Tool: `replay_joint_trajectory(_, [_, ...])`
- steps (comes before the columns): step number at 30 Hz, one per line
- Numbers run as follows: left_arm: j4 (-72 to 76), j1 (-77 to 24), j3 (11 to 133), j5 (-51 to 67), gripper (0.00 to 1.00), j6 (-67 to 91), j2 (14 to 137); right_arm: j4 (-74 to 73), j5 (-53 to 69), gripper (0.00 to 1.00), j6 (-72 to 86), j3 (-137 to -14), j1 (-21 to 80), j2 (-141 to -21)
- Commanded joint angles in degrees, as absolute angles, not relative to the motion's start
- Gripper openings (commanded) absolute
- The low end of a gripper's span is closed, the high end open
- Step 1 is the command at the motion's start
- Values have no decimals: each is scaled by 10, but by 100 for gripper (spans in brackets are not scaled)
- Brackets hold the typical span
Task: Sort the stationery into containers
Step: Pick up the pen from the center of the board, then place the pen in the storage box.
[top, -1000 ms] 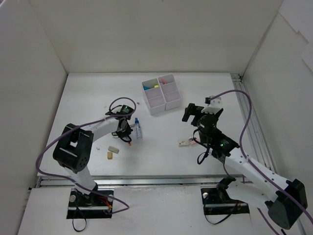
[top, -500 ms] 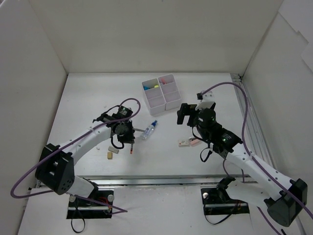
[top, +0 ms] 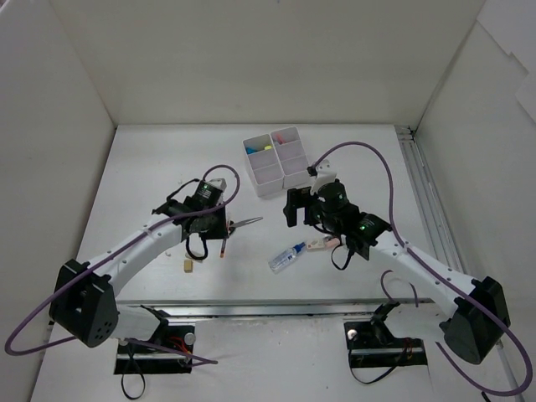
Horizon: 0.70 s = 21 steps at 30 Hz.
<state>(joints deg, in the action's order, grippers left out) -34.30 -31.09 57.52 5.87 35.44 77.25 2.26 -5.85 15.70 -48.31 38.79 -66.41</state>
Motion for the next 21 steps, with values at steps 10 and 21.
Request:
replay_joint_trajectory(10, [29,-344,497,193,0,165,671,308,210,98,342,-503,391,-778])
replay_joint_trajectory(21, [71,-379,495,207,0,122,660,406,191,52,426,-492,395,-830])
